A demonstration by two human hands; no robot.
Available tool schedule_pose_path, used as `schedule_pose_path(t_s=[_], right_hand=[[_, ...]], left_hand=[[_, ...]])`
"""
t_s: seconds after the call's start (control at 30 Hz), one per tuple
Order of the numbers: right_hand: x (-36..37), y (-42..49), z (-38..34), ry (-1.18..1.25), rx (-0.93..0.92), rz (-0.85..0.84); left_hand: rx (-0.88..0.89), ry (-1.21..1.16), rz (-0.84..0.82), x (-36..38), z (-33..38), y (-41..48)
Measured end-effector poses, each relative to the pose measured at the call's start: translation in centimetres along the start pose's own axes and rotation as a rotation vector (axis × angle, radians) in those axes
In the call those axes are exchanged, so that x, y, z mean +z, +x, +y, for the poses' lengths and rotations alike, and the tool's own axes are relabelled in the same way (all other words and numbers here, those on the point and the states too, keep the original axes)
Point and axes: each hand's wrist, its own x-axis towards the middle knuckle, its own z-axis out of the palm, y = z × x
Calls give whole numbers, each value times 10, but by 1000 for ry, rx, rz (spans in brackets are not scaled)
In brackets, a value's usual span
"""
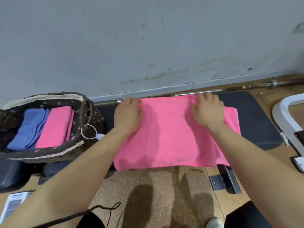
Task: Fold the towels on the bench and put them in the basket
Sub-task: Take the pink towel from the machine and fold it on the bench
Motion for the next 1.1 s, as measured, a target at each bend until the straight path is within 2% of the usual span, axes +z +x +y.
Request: schedule_pose_path(t_s=[0.07, 0.2, 0.3, 0.43, 0.63, 0.83, 0.97, 1.03, 1.1], right_hand=[[-3, -32, -13, 68, -78, -62], [-5, -84, -31, 79, -200, -300], [0, -109, -38, 73, -236, -452], [7, -122, -41, 54, -208, -538], [22, -125, -40, 27, -210, -473], [21, -122, -38, 26, -250, -488], [17, -113, -39, 106, -250, -557], [12, -112, -34, 193, -261, -495], [4, -109, -24, 235, -288, -336]], left_hand=[[51, 32, -72, 0, -1, -34], [57, 47, -177, 2, -5, -86], [28, 91, -271, 5, -12, -107], [56, 136, -349, 5, -22, -118], [43, 209, -309, 12, -22, -117], [35, 210, -391, 6, -20, -113], [-18, 257, -451, -3, -9, -104], [-48, 264, -344, -10, 15, -91], [11, 237, -221, -11, 48, -75]])
